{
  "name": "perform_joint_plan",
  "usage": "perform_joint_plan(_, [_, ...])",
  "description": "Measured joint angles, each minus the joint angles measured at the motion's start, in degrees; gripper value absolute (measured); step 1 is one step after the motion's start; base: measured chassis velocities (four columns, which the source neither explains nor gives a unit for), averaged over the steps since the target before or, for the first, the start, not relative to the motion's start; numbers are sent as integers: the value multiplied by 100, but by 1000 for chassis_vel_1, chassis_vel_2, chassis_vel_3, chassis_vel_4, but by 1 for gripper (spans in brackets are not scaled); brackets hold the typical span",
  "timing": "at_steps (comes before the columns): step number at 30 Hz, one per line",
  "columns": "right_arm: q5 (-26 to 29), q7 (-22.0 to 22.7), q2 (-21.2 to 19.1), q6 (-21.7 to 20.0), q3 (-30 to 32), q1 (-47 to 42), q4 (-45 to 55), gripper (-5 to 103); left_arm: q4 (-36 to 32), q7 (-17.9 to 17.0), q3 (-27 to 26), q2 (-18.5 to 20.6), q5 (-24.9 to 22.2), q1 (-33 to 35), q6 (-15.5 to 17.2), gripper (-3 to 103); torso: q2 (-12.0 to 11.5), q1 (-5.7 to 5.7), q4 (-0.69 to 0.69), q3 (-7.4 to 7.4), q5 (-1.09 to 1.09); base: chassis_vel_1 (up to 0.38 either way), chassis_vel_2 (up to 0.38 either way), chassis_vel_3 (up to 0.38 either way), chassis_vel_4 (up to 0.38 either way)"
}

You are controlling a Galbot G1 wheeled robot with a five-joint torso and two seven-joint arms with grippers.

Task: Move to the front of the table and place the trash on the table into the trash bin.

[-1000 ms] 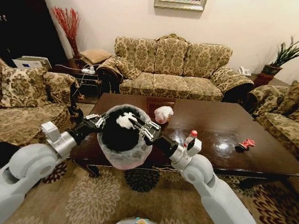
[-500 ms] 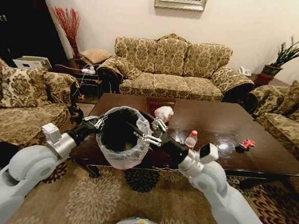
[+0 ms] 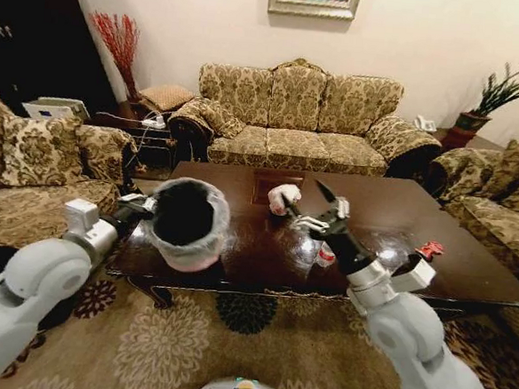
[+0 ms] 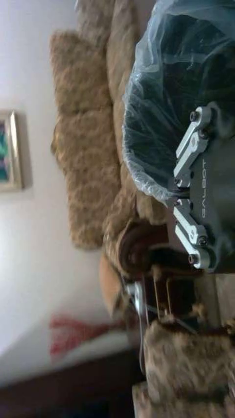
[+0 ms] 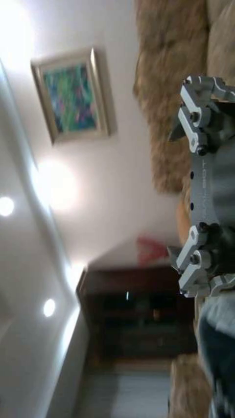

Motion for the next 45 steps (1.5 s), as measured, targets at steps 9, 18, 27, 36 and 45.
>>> perform_joint_plan(9, [-1185,-57,719,913,222,-1015,-440,100,154,-69,38,-755,344,-36,-648,3,0,-1,1,0,0,0,0,0,0])
perform_joint_plan(18, [-1218,210,771,1041,411,-834,-913,100,181,198,44,-854,432,-55,-727,3,0,0,3,0,0,-101,-128,116,121])
perform_joint_plan(27, [-1027,119,715,1272,294,-515,-1937,100,59,311,103,-951,448,-63,-752,3,-1,0,-2,1,6,-168,-166,142,136])
perform_joint_plan(36, [-746,-605,764,1504,163,-302,-2470,100,-73,349,-8,-958,433,62,-808,3,-1,0,5,1,-2,27,31,-8,-16])
perform_joint_plan(45, [-998,-933,723,1637,-72,116,-3514,100,-69,482,86,-979,406,29,-913,3,-1,0,-1,1,3,0,0,0,0])
